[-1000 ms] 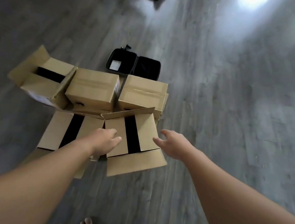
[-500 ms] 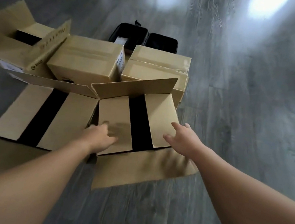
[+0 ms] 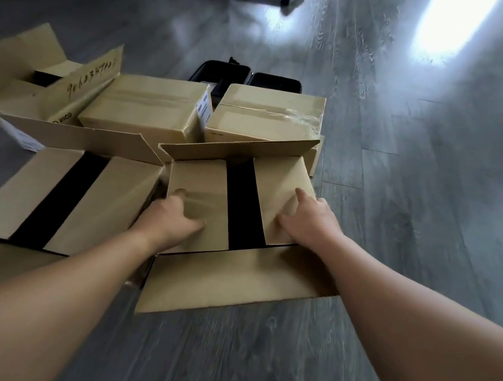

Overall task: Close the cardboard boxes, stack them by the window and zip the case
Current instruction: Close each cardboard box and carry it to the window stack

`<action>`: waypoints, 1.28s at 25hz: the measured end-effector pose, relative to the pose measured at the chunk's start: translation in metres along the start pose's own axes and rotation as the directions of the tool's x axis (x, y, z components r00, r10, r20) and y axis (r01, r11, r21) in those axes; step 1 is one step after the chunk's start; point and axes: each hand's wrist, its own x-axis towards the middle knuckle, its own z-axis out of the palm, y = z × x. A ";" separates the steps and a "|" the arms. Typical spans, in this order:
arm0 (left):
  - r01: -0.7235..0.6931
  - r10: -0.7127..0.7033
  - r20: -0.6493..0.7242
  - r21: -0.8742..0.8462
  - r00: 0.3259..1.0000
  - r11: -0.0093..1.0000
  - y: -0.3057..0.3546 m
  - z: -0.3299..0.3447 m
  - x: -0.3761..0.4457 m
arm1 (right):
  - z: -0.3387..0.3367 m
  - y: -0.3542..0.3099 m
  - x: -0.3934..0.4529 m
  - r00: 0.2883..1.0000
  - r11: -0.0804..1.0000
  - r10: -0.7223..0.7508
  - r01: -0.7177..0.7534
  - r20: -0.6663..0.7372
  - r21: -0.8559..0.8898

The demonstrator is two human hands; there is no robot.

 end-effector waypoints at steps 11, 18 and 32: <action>-0.319 0.319 0.112 -0.019 0.941 0.947 0.116 0.054 -0.004 | -0.070 0.122 -0.042 0.954 0.974 0.225 -0.222 -0.196 0.037; -0.398 0.394 0.345 -0.064 0.852 0.915 0.178 0.120 -0.006 | -0.093 0.210 -0.073 0.900 0.929 0.369 -0.367 -0.230 0.054; -0.491 0.411 0.431 0.091 0.804 0.866 0.182 0.146 0.005 | -0.097 0.207 -0.031 0.905 0.934 0.251 -0.320 -0.344 -0.159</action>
